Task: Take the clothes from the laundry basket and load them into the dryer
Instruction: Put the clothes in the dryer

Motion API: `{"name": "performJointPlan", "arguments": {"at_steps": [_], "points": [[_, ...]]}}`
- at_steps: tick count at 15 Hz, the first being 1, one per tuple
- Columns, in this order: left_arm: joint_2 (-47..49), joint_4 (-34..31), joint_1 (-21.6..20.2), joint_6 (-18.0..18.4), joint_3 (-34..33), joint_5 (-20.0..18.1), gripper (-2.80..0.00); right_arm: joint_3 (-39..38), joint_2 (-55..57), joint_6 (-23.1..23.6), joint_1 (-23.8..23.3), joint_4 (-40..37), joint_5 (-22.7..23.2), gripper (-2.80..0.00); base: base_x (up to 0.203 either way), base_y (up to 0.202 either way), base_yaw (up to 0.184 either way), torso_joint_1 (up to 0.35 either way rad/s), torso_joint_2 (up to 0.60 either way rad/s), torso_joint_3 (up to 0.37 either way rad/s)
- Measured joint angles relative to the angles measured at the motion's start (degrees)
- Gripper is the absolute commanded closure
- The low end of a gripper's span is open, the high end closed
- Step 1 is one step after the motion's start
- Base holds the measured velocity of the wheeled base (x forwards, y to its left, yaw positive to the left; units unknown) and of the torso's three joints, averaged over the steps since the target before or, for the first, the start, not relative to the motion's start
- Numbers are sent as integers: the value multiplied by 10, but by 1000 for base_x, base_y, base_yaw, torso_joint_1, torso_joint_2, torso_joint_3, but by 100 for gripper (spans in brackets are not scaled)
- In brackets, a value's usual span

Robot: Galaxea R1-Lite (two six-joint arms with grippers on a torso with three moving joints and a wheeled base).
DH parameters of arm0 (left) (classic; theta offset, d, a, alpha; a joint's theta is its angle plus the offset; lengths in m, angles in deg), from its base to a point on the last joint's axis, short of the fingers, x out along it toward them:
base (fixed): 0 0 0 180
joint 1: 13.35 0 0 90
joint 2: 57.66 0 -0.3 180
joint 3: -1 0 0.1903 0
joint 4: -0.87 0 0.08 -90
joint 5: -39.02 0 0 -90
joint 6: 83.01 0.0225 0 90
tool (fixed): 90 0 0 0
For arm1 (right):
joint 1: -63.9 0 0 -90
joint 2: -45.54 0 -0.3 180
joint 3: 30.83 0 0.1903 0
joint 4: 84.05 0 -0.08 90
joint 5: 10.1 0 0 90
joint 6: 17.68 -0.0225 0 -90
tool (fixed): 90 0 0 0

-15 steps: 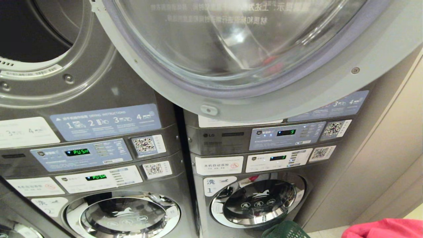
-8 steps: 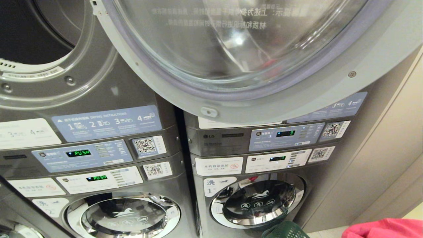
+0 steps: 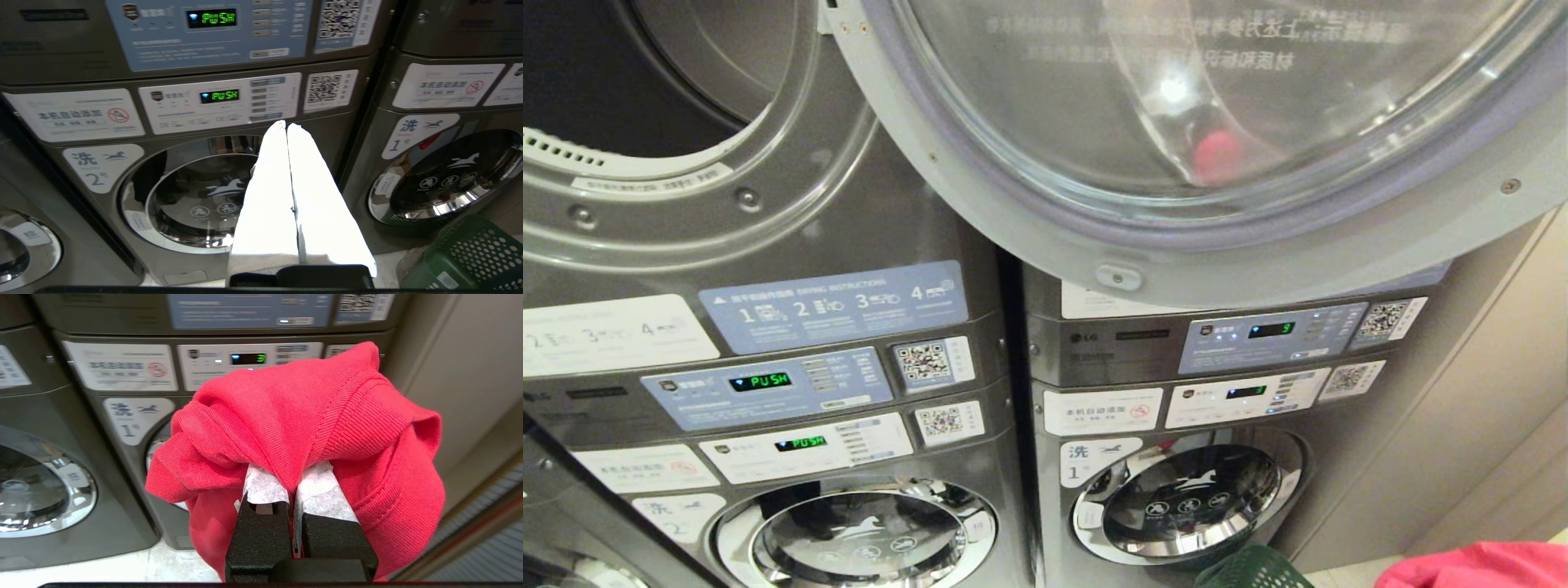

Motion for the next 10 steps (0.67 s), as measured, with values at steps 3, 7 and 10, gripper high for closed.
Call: {"name": "performJointPlan", "arguments": {"at_steps": [3, 7, 10], "points": [[0, 0, 0, 0, 0, 0, 0, 0, 0, 0, 0, 0, 0, 0, 0, 196, -2, 3, 4, 2], [0, 0, 0, 0, 0, 0, 0, 0, 0, 0, 0, 0, 1, 0, 0, 194, -1, 2, 2, 0], [0, 0, 0, 0, 0, 0, 0, 0, 0, 0, 0, 0, 1, 0, 0, 197, -2, 1, 4, 1]]}}
